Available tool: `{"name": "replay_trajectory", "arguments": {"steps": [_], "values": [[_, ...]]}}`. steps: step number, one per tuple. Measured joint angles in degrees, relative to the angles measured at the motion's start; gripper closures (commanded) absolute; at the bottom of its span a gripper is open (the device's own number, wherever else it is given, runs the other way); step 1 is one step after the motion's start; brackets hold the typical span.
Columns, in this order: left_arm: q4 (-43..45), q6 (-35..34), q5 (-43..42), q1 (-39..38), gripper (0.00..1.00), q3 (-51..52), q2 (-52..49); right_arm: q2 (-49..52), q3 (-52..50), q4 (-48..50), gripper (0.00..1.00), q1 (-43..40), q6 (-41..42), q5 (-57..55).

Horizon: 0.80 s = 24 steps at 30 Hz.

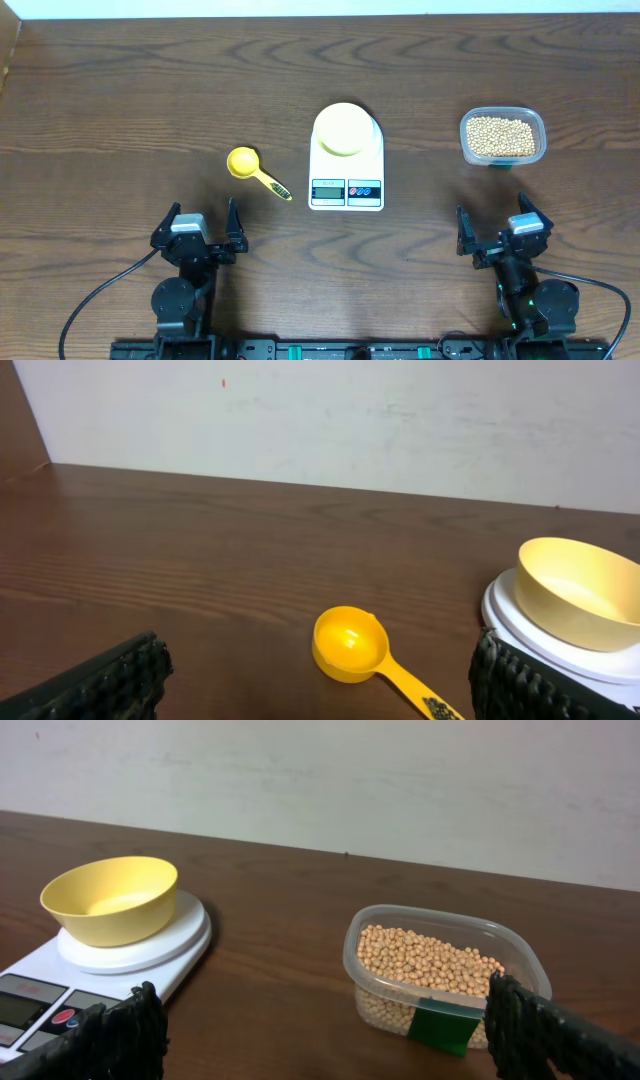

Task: Scoop item into bowl and weigh 50g on scale

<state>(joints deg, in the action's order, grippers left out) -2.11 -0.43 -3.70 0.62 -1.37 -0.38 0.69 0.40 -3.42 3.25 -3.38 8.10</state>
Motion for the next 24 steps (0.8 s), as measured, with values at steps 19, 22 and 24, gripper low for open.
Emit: {"name": "replay_trajectory", "arguments": {"steps": [19, 22, 24], "values": [[-16.4, -7.8, -1.0, 0.0, 0.02, -7.2, -0.3, 0.0, 0.0, 0.0, 0.01, 0.0, 0.0, 0.0], [-18.7, -9.4, -1.2, 0.0, 0.02, -9.9, -0.9, 0.0, 0.0, 0.0, 0.01, 0.0, 0.0, 0.0], [-19.5, -10.4, -2.0, 0.0, 0.02, -11.3, -1.8, 0.0, 0.0, 0.0, 0.01, 0.0, 0.0, 0.0]]}}
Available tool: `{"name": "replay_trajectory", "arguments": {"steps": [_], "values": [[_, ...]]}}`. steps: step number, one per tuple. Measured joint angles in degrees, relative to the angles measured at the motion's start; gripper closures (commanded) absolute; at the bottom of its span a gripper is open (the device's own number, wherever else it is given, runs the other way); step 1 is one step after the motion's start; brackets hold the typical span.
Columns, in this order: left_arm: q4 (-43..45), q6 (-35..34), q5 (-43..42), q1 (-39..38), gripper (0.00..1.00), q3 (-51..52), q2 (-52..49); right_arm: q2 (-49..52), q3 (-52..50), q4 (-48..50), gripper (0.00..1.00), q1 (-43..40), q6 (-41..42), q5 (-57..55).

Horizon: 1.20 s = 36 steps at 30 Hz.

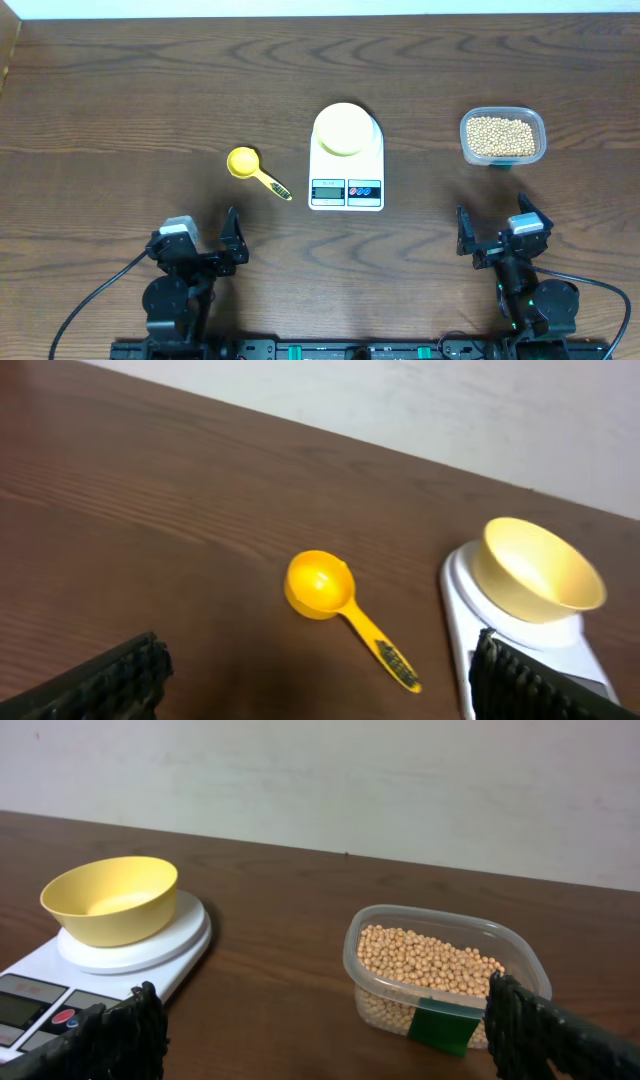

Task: Scoop item into bowl and weigh 50g on scale
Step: 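Raise the left arm and move its gripper toward the yellow scoop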

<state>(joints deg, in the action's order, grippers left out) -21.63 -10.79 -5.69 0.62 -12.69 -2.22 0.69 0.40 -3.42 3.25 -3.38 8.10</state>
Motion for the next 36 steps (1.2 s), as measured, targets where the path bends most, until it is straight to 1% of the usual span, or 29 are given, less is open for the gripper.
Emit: {"name": "replay_trajectory", "arguments": {"steps": [7, 14, 26, 31, 36], "values": [[-2.3, -1.3, -3.0, 0.0, 0.02, -3.4, -7.2, 0.0, 0.0, 0.0, 0.01, 0.0, 0.0, 0.0], [-4.7, -1.4, -3.5, 0.0, 0.02, -7.6, -14.4, 0.0, 0.0, 0.0, 0.01, 0.0, 0.0, 0.0], [-16.6, -1.5, -3.5, 0.0, 0.02, -19.2, -23.2, 0.0, 0.0, 0.0, 0.01, 0.0, 0.0, 0.0], [-20.3, -1.4, -3.5, 0.0, 0.02, -25.0, -26.4, 0.0, 0.0, 0.0, 0.01, 0.0, 0.0, 0.0], [-23.7, -1.4, -3.9, 0.0, 0.02, -28.4, -28.7, 0.0, 0.0, 0.0, 0.01, 0.0, 0.0, 0.0]]}}
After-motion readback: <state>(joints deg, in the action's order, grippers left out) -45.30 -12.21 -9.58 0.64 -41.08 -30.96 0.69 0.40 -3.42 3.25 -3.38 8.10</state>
